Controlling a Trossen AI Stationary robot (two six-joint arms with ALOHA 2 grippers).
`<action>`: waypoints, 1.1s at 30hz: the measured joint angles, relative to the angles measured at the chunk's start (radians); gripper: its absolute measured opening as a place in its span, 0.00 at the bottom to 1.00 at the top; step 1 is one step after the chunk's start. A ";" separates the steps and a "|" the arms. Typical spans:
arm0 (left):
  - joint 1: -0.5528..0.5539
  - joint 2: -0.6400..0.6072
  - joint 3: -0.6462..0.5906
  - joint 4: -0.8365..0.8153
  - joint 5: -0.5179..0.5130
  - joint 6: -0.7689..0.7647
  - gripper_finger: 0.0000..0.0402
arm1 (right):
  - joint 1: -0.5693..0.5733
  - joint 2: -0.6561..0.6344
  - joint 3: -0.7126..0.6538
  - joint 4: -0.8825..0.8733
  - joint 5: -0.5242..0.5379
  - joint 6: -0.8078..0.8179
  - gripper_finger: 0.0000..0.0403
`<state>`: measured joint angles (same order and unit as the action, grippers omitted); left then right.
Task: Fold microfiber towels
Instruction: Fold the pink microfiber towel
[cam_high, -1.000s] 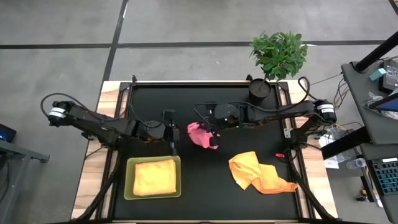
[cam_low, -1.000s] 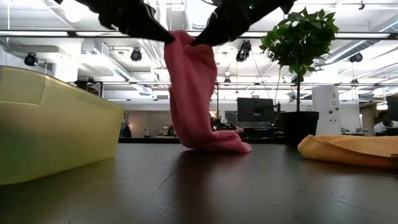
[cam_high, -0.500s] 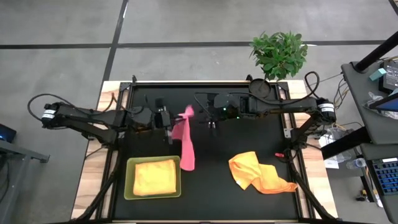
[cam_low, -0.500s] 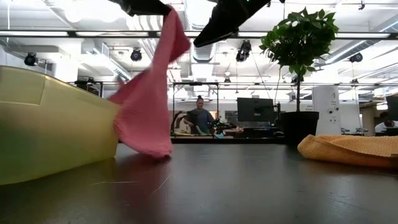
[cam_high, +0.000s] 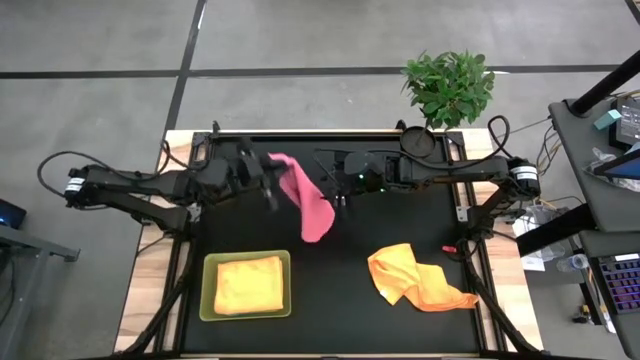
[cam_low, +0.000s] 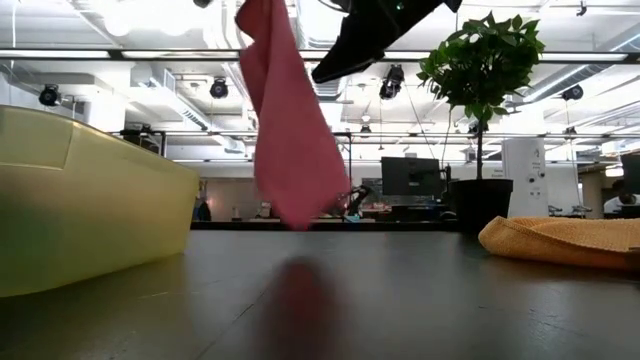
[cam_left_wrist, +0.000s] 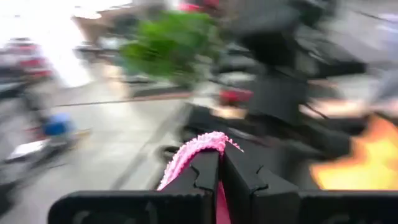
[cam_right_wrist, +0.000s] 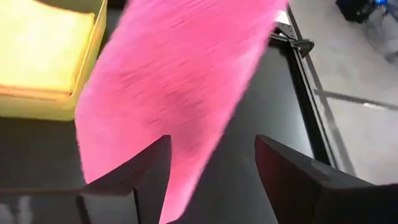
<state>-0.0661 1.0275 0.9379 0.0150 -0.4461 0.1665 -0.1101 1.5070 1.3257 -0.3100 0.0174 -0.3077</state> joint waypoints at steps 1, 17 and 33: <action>0.004 0.000 0.007 0.014 -0.054 -0.002 0.00 | 0.000 0.000 0.000 0.001 0.000 0.012 0.55; 0.080 0.077 -0.032 0.038 -0.315 -0.108 0.00 | 0.000 0.118 -0.354 0.512 0.000 0.107 0.55; 0.080 0.076 -0.031 0.145 -0.314 -0.100 0.00 | 0.016 0.518 -0.169 0.846 0.137 0.198 0.55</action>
<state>0.0139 1.1038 0.9066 0.1598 -0.7605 0.0664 -0.0936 2.0254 1.1569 0.5359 0.1545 -0.1101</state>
